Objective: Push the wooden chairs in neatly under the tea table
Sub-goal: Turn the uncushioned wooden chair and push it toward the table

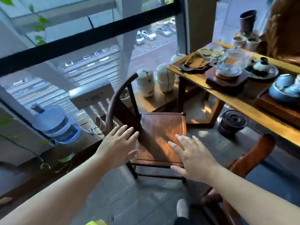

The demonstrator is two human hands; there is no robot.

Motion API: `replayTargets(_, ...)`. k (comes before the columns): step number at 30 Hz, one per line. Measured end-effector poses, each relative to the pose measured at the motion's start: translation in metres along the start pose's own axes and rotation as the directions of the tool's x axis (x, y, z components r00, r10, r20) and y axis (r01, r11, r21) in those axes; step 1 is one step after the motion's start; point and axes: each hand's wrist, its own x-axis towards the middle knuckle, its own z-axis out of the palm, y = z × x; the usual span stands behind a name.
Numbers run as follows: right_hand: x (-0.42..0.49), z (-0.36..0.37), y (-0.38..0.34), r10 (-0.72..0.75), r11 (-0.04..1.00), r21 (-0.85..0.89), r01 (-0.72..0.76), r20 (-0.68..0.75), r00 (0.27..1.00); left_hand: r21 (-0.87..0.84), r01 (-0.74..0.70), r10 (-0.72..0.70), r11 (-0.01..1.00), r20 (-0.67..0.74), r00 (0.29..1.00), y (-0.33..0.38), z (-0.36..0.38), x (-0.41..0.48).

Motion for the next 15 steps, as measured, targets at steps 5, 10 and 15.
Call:
replayTargets(5,0.067,0.013,-0.002,-0.095,0.995,0.014,0.095,0.002,0.995,0.051,0.062,-0.063,0.997,0.026,0.998,-0.059,-0.002,0.021)
replayTargets(10,0.137,0.019,-0.002,-0.162,0.985,0.051,0.163,-0.018,0.987,0.102,0.116,-0.127,0.988,0.112,0.986,-0.120,0.000,0.050)
replayTargets(15,0.197,0.028,-0.020,-0.249,0.964,0.104,0.244,0.037,0.968,0.206,0.054,-0.091,0.977,0.173,0.981,-0.165,0.008,0.084)
